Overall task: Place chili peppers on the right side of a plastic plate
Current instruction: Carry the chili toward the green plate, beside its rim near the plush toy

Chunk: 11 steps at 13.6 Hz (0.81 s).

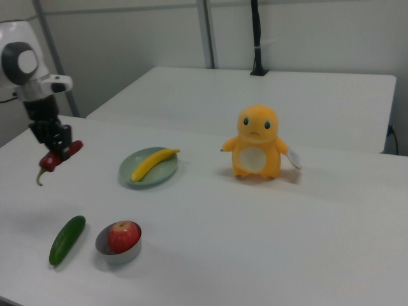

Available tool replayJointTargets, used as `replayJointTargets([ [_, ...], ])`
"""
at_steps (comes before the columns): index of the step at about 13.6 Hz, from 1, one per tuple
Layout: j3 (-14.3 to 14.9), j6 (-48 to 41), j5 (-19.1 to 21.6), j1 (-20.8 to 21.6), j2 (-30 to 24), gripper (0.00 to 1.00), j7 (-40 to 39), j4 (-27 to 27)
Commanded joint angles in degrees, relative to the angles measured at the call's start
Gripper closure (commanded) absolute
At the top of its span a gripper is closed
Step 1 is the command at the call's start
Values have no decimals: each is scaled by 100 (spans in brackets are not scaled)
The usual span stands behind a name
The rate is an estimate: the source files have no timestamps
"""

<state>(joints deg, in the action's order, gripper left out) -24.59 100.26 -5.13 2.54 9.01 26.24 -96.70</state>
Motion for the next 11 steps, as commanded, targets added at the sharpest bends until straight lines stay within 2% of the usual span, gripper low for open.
replayJointTargets([
  [1,822,-164,126,27,39,88,-1126,370],
  [4,1525,-164,126,10,92,88,-2154,555],
  [7,2062,-112,144,-16,110,88,-2841,635],
  [9,2265,-33,196,-139,215,87,-3193,644],
  [11,2292,483,345,-314,268,86,-3283,670],
])
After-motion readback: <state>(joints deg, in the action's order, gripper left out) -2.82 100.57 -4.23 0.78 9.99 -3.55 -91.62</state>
